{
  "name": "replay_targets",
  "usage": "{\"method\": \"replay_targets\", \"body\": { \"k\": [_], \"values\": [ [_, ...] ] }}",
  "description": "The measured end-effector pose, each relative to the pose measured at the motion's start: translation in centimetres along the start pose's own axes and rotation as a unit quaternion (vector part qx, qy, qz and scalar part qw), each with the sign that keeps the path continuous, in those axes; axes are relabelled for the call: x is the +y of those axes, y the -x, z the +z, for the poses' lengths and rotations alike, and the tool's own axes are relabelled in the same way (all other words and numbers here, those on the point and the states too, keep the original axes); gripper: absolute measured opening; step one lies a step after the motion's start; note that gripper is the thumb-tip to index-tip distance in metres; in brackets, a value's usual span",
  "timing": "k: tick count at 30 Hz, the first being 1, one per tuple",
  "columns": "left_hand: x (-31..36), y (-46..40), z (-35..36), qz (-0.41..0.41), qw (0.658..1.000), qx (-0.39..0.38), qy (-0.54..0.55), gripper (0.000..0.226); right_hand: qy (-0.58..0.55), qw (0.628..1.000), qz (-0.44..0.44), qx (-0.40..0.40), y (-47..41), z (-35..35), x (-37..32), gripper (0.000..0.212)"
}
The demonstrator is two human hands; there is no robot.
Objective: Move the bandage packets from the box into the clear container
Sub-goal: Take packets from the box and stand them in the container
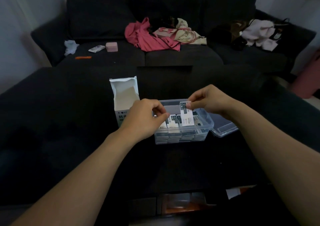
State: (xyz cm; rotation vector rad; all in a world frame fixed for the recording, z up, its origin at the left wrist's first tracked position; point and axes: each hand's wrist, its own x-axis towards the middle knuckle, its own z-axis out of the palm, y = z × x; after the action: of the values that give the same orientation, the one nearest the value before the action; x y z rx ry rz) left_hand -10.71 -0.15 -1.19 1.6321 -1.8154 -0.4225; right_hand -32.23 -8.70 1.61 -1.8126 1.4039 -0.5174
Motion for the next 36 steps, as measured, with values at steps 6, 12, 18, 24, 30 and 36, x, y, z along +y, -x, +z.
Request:
{"method": "replay_targets", "body": {
  "k": [6,12,18,24,30,36],
  "values": [
    [0.2,0.1,0.0,0.036,0.995,-0.036,-0.088,0.018,-0.002,1.000,-0.024,-0.009,0.0,-0.1,-0.4,0.005],
    [0.4,0.2,0.0,0.042,0.988,-0.049,-0.141,0.024,0.036,0.999,-0.036,-0.014,0.0,-0.1,-0.2,0.003],
    [0.3,0.0,-0.1,0.032,0.985,-0.057,-0.161,0.025,0.046,0.998,-0.028,-0.016,0.0,-0.4,0.3,0.004],
    [0.2,-0.1,0.0,0.034,0.984,-0.058,-0.163,0.027,0.106,0.994,-0.026,-0.011,-0.3,0.3,0.0,0.004],
    [0.0,-0.1,-0.1,0.046,0.983,-0.049,-0.169,0.028,0.171,0.984,-0.055,0.014,-0.7,0.7,0.2,0.007],
    [-0.1,0.0,0.0,0.044,0.984,-0.054,-0.165,0.026,0.254,0.966,-0.043,0.025,-1.1,1.6,-0.3,0.007]
  ]
}}
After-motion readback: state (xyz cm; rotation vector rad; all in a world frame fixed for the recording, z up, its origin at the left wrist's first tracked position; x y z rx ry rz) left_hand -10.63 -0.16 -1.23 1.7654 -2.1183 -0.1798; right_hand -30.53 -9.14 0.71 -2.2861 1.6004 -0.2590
